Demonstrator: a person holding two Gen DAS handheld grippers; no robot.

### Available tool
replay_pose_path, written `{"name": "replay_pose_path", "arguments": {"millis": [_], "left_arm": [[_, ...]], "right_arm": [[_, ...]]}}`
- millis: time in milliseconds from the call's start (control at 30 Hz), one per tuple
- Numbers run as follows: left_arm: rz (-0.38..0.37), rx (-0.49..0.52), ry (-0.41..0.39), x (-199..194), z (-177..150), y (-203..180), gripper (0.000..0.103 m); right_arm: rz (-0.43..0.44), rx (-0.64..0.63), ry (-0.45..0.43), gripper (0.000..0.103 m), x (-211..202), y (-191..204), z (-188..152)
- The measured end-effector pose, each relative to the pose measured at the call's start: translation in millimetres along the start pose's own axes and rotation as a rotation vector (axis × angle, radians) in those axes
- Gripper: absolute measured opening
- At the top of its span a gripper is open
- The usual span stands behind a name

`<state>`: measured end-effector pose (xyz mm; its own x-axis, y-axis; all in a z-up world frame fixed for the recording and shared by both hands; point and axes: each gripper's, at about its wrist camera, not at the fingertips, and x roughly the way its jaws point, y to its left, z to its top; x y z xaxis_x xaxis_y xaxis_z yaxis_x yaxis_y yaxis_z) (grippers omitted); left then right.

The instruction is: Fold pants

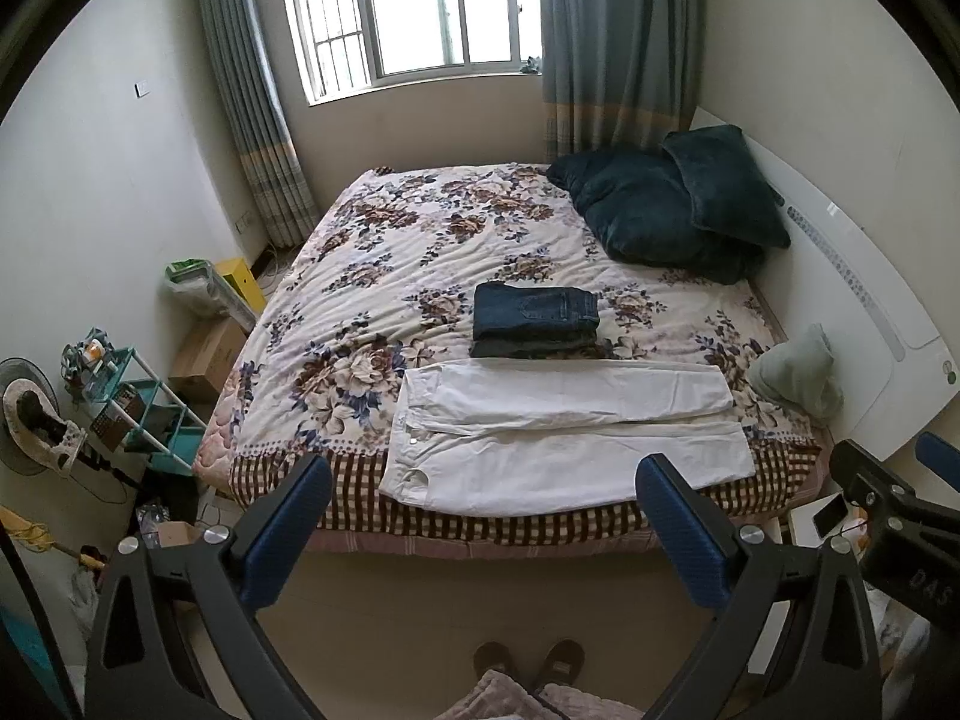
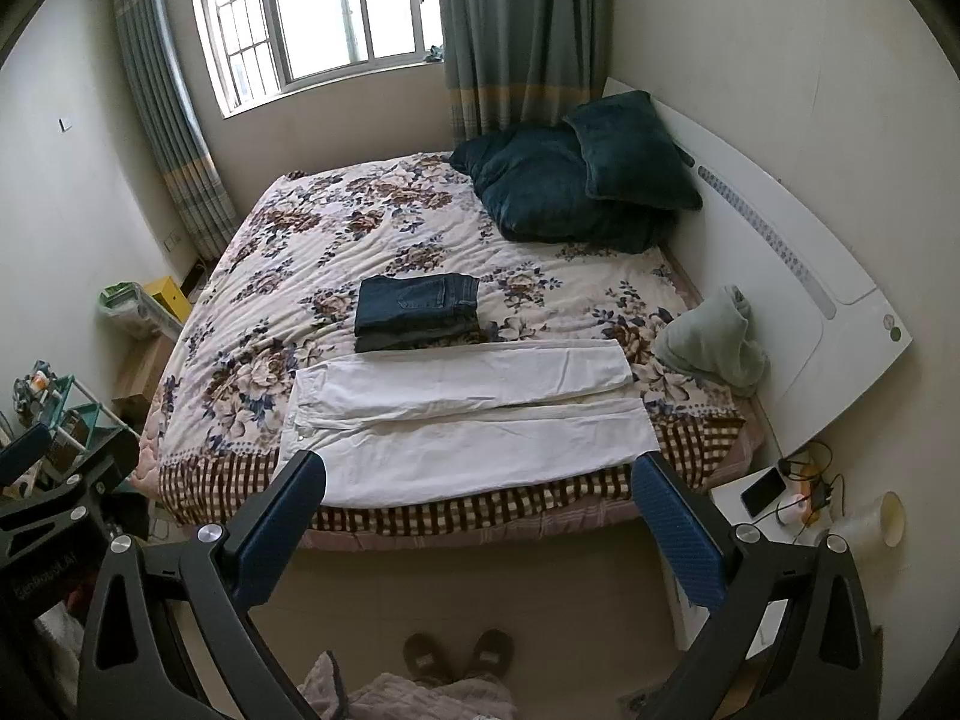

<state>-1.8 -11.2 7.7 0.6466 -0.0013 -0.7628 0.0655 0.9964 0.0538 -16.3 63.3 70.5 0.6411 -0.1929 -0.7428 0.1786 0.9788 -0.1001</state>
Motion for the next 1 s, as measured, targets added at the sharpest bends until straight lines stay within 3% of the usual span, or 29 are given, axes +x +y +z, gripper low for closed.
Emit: {"name": "replay_pose_path", "arguments": {"millis": [1000], "left_arm": [[-0.002, 0.004, -0.003, -1.6, -1.1, 1.6, 0.103]], "right_arm": [[0.001, 0.005, -0.002, 0.103, -0.4, 1.6, -0.7]]}}
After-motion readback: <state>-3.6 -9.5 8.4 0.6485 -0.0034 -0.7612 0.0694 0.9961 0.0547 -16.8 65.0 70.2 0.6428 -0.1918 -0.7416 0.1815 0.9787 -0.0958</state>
